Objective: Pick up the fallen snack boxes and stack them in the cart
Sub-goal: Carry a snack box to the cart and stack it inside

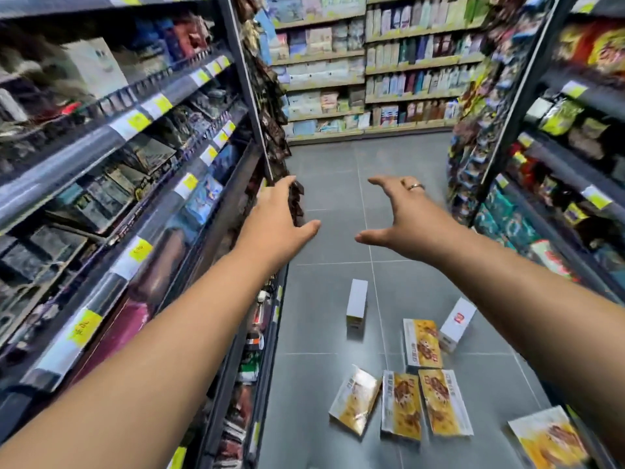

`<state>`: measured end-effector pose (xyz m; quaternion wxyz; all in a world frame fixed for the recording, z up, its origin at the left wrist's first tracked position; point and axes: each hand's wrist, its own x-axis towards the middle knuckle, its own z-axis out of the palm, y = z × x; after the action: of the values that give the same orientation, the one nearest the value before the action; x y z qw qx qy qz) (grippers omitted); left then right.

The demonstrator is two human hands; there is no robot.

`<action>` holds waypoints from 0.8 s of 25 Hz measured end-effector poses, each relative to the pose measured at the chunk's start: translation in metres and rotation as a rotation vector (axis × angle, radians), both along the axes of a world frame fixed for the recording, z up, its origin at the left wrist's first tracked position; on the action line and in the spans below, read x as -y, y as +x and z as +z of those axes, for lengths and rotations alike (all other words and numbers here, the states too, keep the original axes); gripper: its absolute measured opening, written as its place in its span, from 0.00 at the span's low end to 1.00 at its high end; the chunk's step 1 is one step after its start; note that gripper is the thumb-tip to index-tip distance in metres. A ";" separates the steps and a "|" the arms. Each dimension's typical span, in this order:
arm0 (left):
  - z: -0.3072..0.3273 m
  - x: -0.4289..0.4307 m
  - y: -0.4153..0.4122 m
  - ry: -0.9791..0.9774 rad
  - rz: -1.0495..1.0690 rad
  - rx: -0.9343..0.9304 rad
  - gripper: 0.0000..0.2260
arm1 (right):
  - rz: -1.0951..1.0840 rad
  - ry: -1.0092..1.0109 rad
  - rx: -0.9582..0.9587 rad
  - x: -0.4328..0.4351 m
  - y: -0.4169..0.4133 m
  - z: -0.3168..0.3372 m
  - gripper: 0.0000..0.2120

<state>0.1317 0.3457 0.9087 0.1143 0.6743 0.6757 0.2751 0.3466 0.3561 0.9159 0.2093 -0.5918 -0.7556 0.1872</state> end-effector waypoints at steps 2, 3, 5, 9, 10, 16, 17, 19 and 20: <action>-0.025 -0.045 -0.011 -0.018 -0.005 0.011 0.37 | -0.051 -0.031 -0.020 -0.039 -0.014 -0.026 0.44; -0.037 -0.061 -0.015 -0.020 -0.010 0.013 0.37 | -0.069 -0.036 -0.030 -0.054 -0.020 -0.038 0.44; -0.069 -0.089 -0.019 -0.043 -0.041 0.024 0.36 | -0.102 -0.058 -0.050 -0.081 -0.027 -0.069 0.44; -0.148 -0.128 -0.023 -0.119 -0.050 0.092 0.35 | -0.135 -0.134 -0.038 -0.123 -0.034 -0.145 0.44; -0.169 -0.136 -0.023 -0.121 -0.032 0.103 0.35 | -0.137 -0.157 -0.026 -0.132 -0.034 -0.166 0.44; -0.310 -0.156 -0.011 -0.184 0.047 0.148 0.35 | -0.096 -0.271 0.002 -0.171 -0.036 -0.309 0.46; -0.342 -0.155 -0.009 -0.219 0.058 0.160 0.35 | -0.083 -0.297 0.014 -0.173 -0.036 -0.342 0.46; -0.408 -0.152 -0.005 -0.281 0.066 0.167 0.35 | -0.072 -0.337 0.026 -0.177 -0.036 -0.411 0.46; -0.439 -0.150 -0.004 -0.304 0.070 0.163 0.35 | -0.066 -0.353 0.025 -0.178 -0.035 -0.442 0.46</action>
<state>0.1278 0.4960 0.4693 0.2600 0.6009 0.7209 0.2273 0.3113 0.5337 0.4742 0.0991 -0.6462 -0.6936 0.3025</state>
